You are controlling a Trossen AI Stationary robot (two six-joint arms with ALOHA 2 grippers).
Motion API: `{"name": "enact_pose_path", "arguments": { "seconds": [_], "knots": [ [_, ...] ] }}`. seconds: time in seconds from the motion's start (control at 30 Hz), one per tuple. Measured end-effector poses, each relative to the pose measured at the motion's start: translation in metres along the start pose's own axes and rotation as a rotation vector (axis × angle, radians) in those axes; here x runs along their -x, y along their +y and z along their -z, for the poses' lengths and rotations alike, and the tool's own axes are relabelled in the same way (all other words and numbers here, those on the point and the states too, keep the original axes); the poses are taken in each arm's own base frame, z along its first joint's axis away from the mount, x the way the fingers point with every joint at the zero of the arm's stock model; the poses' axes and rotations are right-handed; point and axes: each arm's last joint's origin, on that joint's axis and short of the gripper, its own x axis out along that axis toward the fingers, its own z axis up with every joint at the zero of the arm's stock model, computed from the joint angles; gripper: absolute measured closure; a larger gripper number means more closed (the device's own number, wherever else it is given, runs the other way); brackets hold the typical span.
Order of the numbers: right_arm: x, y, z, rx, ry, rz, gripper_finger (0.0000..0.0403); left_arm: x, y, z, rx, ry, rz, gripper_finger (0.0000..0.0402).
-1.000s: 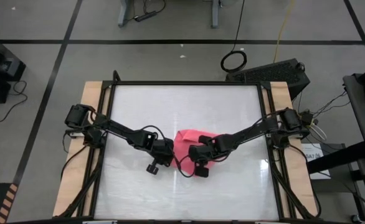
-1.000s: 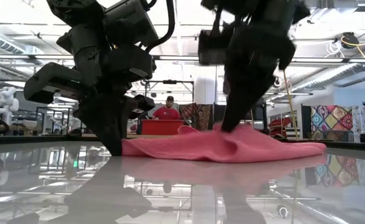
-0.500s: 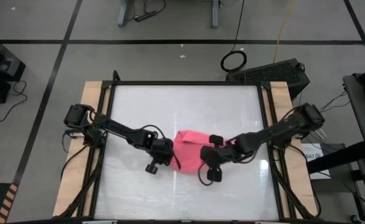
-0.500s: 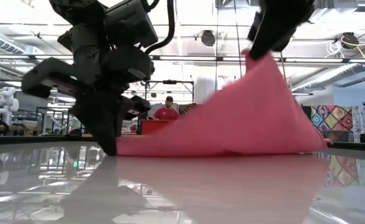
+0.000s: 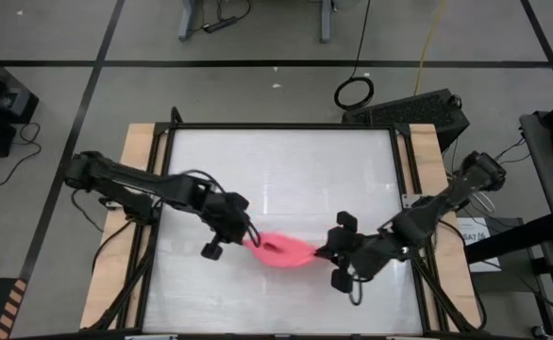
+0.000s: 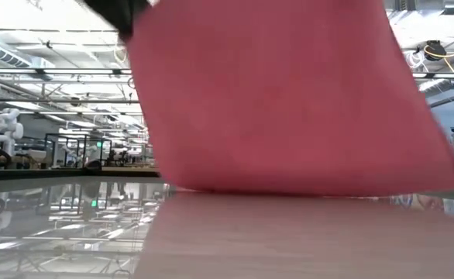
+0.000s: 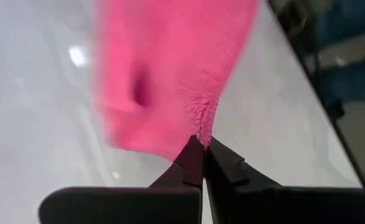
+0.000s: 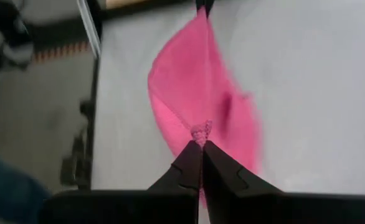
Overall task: Roll towel
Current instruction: Roll the pink microfiber cloth
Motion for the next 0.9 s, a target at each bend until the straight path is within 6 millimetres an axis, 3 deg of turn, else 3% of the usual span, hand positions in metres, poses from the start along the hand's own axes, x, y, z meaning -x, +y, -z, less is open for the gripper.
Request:
{"name": "enact_pose_path", "arguments": {
  "seconds": [0.2,0.3,0.37,0.47,0.7,0.8,0.9],
  "knots": [
    [0.048,0.004,-0.04,0.052,-0.225,0.028,0.0403,0.1,-0.021,-0.029,-0.044,-0.281,-0.161,0.0398],
    [0.061,-0.003,-0.057,0.097,-0.277,0.068,0.0403,0.139,-0.028,-0.035,-0.053,-0.393,-0.256,0.0398],
    [0.064,-0.014,-0.065,0.136,-0.267,0.12,0.0403,0.154,-0.028,-0.034,-0.055,-0.395,-0.368,0.0398],
    [0.058,-0.041,-0.069,0.162,-0.196,0.246,0.0402,0.158,-0.015,-0.026,-0.044,-0.294,-0.524,0.0398],
    [0.043,-0.109,-0.085,0.194,-0.042,0.534,0.0402,0.145,0.049,-0.014,0.009,-0.037,-0.76,0.0398],
    [0.045,-0.123,-0.091,0.17,-0.049,0.565,0.0402,0.151,0.069,-0.009,0.047,-0.023,-0.814,0.0398],
    [0.047,-0.121,-0.09,0.152,-0.03,0.471,0.0402,0.155,0.073,-0.006,0.074,-0.054,-0.761,0.0398]
  ]
}}
